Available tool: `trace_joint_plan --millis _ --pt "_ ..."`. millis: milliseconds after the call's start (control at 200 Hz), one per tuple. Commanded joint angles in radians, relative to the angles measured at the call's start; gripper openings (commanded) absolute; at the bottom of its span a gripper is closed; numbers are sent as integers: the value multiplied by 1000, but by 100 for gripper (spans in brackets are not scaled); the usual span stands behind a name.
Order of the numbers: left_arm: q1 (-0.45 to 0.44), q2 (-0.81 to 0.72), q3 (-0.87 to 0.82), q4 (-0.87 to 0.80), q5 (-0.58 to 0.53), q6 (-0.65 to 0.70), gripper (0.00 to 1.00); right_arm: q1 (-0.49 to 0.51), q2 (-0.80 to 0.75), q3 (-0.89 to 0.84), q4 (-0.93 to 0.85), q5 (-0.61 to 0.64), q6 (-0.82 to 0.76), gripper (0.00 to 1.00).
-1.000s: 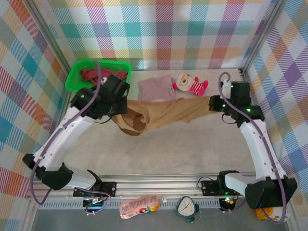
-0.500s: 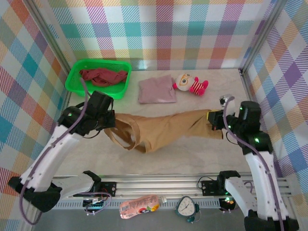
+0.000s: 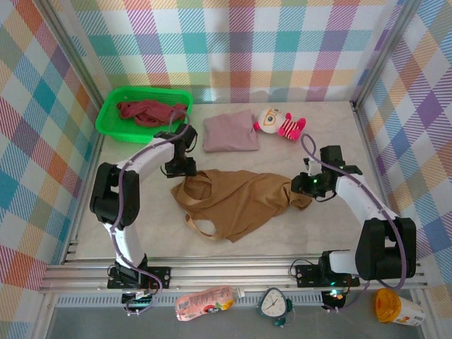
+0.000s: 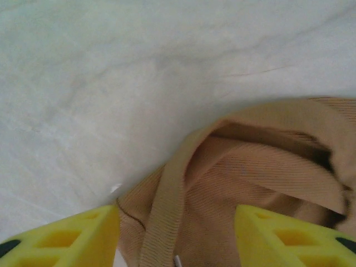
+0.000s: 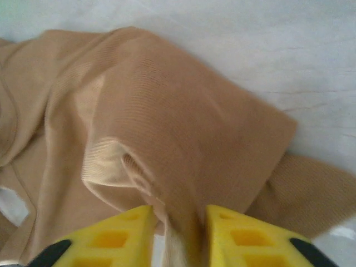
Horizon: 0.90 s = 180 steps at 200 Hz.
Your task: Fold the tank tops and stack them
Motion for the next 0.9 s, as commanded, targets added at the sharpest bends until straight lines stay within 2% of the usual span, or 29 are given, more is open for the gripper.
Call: trace_joint_plan --millis 0,130,270,455,565,655,780,895 --pt "-22 -96 57 -66 43 -14 64 3 -29 63 -104 102 38 45" --pt "-113 -191 -26 -81 117 -115 66 3 -87 17 -112 101 103 56" --pt "-261 -177 -65 -47 94 -196 66 3 -53 -57 -66 85 126 58" --pt "-343 -57 -114 65 110 -242 65 3 41 -59 67 -16 86 57" --pt "-341 11 -149 86 102 -229 61 15 120 -41 80 -78 85 48" --pt "-313 37 -165 41 62 -188 56 79 152 -32 85 -100 101 38" --pt "-204 46 -192 -9 -27 -101 46 203 167 -37 112 -146 145 29" --pt "-80 68 -170 -31 -101 -4 45 365 206 -2 136 -171 152 26"
